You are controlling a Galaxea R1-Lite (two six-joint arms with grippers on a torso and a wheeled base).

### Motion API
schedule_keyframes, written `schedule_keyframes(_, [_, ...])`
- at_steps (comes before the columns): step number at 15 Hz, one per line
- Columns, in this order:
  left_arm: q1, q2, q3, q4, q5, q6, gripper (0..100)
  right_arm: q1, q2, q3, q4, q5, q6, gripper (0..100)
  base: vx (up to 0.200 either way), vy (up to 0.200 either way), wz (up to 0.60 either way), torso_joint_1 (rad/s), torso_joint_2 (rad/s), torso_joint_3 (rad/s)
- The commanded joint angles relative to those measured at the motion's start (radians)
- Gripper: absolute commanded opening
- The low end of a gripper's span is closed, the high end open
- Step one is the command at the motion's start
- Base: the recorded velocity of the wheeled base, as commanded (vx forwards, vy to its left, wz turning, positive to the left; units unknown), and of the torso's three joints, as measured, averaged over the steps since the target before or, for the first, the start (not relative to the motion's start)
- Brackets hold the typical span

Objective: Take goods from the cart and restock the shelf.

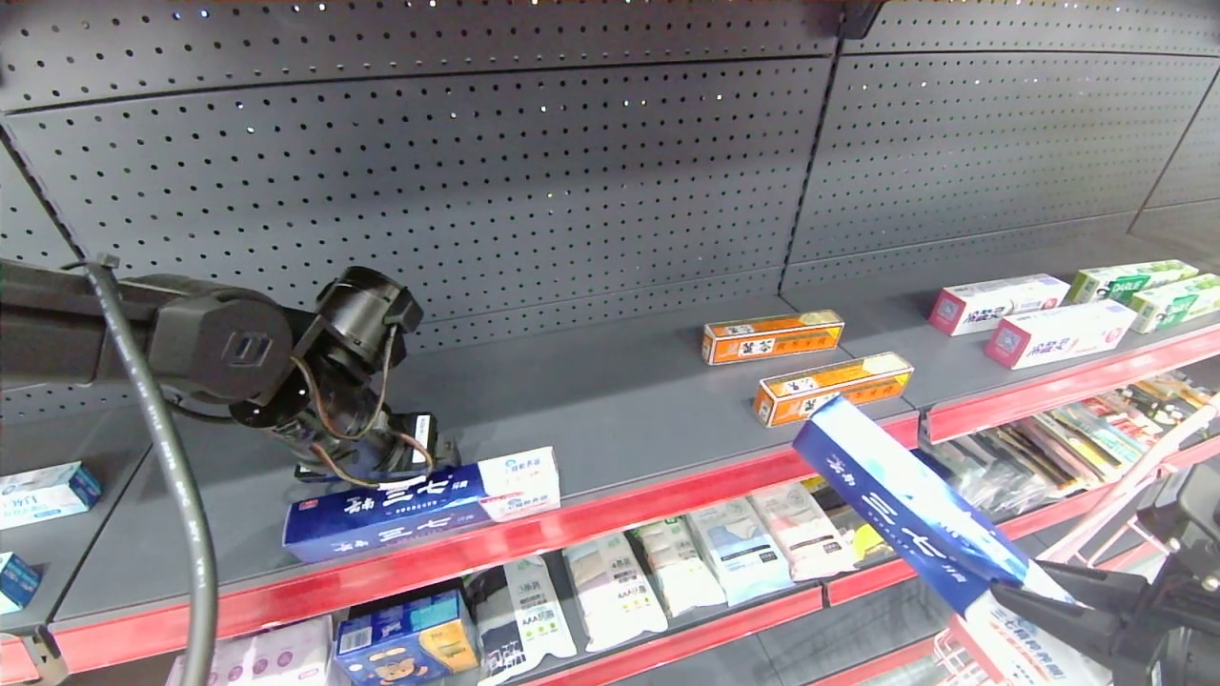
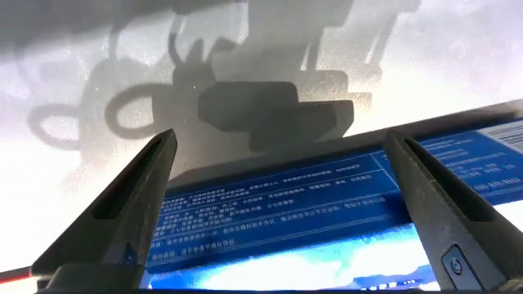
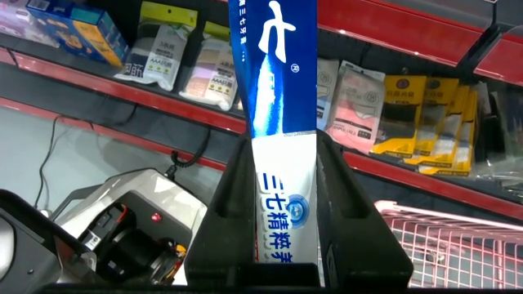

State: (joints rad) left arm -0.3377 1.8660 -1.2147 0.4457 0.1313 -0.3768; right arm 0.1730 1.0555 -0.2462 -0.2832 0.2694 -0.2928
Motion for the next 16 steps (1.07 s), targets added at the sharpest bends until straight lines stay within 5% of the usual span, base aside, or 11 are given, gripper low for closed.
schedule_keyframes(1, [0.0,-0.001,-0.002,0.01,-0.001,-0.001,100,0.0,0.0,-0.002,-0.001,0.001,0.0,0,0.0,0.0,0.0,0.0,0.0,0.0])
schedule_keyframes(11, [-0.001,-0.008,0.0,0.044,-0.001,-0.001,100,0.0,0.001,-0.004,-0.001,0.001,0.0,0,0.0,0.0,0.0,0.0,0.0,0.0])
schedule_keyframes(16, [-0.001,-0.021,0.009,-0.041,0.011,-0.002,100,0.0,0.009,-0.008,-0.001,-0.001,0.001,0,0.0,0.0,0.0,0.0,0.0,0.0])
